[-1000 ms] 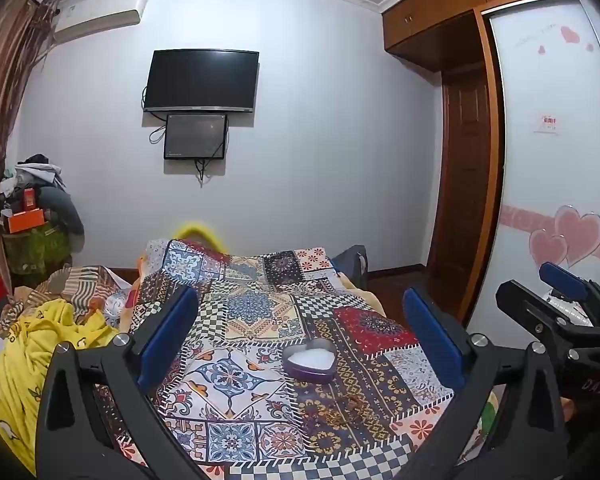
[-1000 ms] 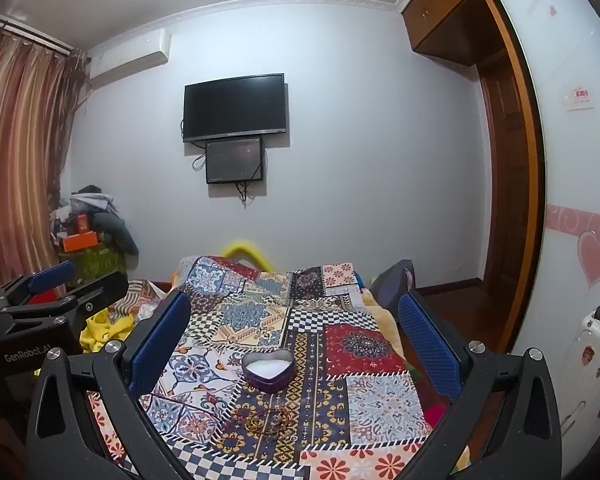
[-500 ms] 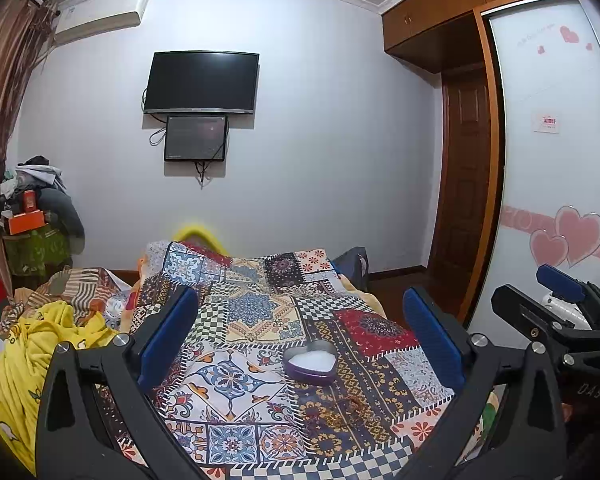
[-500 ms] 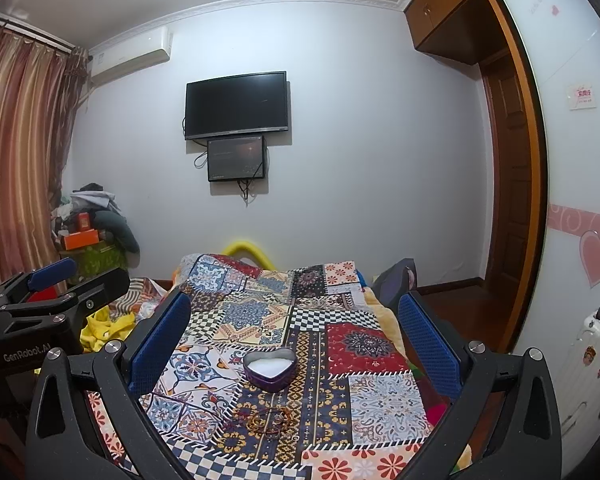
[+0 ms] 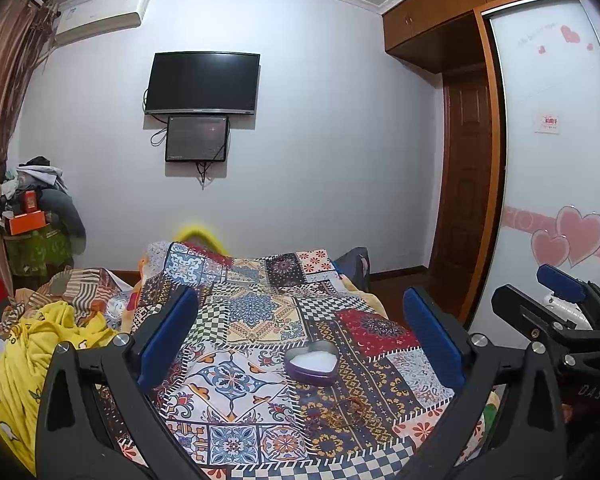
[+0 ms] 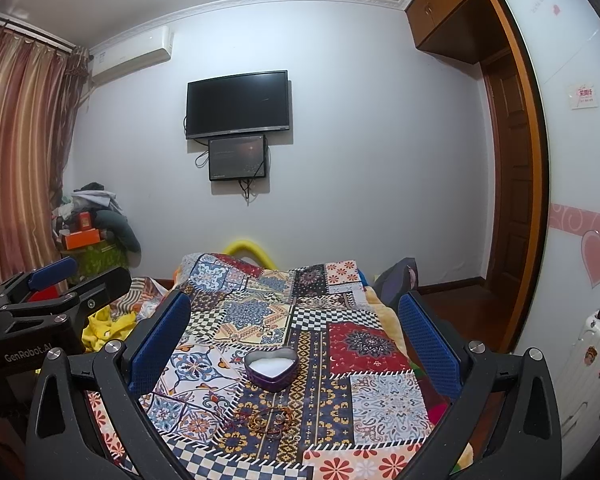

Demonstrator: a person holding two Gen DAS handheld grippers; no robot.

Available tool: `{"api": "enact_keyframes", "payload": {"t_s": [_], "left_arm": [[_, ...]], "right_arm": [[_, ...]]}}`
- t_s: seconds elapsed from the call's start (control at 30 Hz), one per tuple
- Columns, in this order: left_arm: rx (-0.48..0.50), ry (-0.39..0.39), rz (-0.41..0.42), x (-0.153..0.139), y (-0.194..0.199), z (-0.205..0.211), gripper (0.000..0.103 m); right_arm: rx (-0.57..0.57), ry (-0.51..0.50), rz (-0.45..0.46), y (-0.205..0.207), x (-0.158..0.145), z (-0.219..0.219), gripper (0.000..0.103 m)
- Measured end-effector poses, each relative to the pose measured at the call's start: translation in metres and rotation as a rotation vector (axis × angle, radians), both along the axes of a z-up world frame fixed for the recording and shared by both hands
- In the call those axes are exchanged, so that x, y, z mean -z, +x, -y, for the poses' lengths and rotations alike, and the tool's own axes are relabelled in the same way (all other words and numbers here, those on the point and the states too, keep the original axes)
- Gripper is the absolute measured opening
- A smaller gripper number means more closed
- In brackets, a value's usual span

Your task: Organize jewelry

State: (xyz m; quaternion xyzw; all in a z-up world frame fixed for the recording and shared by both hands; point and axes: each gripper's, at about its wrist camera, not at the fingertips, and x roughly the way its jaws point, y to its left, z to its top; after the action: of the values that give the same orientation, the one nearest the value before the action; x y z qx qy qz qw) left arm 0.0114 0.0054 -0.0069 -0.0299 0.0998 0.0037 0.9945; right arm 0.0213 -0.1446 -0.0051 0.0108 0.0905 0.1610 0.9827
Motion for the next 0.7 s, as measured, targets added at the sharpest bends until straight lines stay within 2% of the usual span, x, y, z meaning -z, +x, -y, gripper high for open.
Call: {"api": "enact_keyframes", "payload": {"t_s": [0.7], "left_arm": [[0.0,0.025,0.002,0.0036,-0.0015,0.0048,0.103]], "right_arm": [[-0.003,-0.001,-0.002,-0.0012,-0.0003,-0.0008,0.103]]}}
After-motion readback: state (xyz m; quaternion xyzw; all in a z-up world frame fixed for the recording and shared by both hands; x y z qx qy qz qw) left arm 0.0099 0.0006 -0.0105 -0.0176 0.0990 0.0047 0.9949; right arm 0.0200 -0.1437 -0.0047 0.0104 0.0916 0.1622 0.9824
